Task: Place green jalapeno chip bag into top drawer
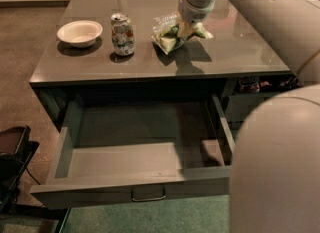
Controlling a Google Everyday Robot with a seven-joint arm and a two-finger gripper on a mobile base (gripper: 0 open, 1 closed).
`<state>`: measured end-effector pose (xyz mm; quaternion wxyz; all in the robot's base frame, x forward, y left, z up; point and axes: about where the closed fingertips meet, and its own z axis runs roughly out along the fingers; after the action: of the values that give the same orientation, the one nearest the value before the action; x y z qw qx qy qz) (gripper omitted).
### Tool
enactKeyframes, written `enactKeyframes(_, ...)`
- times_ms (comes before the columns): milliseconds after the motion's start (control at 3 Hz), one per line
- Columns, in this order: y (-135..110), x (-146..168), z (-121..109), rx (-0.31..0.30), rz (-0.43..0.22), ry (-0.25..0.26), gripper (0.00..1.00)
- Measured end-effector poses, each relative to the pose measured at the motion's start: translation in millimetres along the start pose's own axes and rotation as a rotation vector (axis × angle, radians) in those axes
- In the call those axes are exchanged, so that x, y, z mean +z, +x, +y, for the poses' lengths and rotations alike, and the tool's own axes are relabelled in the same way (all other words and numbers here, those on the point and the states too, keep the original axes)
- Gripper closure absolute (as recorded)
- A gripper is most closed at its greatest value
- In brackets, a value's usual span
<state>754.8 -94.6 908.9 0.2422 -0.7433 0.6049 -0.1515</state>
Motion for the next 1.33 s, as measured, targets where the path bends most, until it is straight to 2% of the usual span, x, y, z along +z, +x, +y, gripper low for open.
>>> enactKeyframes(333, -9, -8, 9, -0.025, 0.06, -0.128, 0.96)
enactKeyframes(667, -5, -11, 31, -0.025, 0.08, -0.221, 1.0)
enactKeyframes(1000, -6, -20, 35, -0.031, 0.07, -0.232, 1.0)
enactKeyframes(1333, -2, -51, 45, 0.057, 0.01, -0.198, 1.0)
